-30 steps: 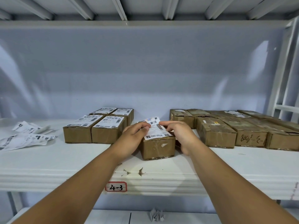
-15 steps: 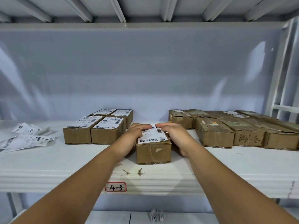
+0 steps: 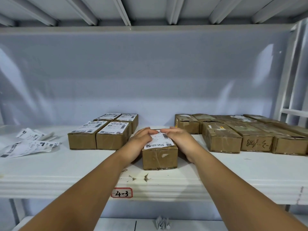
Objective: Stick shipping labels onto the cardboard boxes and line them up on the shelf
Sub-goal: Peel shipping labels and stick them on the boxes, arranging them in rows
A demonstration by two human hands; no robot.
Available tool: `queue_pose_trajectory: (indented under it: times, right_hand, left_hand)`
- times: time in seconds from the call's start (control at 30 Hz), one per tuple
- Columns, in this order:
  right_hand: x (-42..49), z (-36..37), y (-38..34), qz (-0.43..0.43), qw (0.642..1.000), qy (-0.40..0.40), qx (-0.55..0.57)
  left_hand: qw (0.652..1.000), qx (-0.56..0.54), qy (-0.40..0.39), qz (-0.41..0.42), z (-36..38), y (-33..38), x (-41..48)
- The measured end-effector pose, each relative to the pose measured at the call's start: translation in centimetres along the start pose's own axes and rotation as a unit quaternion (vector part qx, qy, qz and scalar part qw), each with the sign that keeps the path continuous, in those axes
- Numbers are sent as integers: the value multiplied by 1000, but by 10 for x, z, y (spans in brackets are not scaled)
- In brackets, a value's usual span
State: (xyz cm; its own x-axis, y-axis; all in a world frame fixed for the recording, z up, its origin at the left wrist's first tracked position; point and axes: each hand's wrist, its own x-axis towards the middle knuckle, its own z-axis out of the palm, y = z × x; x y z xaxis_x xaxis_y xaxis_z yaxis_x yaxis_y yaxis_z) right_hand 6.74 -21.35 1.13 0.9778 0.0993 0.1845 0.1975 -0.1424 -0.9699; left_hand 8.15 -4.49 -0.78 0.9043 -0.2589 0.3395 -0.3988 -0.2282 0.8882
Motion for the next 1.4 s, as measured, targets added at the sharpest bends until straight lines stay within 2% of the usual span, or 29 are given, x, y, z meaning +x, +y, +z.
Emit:
queue_pose_trajectory:
  times: [0.1, 0.23, 0.33, 0.53, 0.6, 0.73, 0.83, 0.9, 1.17, 1.4]
  right_hand:
    - [-5, -5, -1, 8, 998, -56, 27]
    - [-7, -16, -6, 8, 992, -102, -75]
    - [-12, -21, -6, 39, 984, -151, -89]
    - [-13, -21, -1, 41, 975, -184, -121]
    - [-14, -21, -1, 37, 975, -186, -117]
    - [-17, -21, -2, 34, 976, -183, -115]
    - [-19, -22, -3, 28, 977, -186, -103]
    - [-21, -21, -4, 21, 977, -188, -100]
    - [-17, -22, 1, 27, 985, -152, -81]
    - [-13, -22, 5, 30, 991, -112, -66]
  left_hand:
    - [1000, -19, 2, -6, 0, 1, -2]
    - [1000, -12, -1, -11, 2, 9, -8]
    - [1000, -23, 9, -14, 2, 12, -10]
    - [999, -28, 4, -25, 2, 15, -12]
    - [1000, -19, -6, -21, 0, 19, -12]
    - [989, 139, -56, -12, -4, 33, -10]
    - [989, 112, -89, -40, -4, 36, -12]
    - [987, 120, -100, -22, -1, 31, -14]
    - [989, 107, -103, 9, 0, 25, -20]
    - [995, 76, -68, 14, 1, 18, -23]
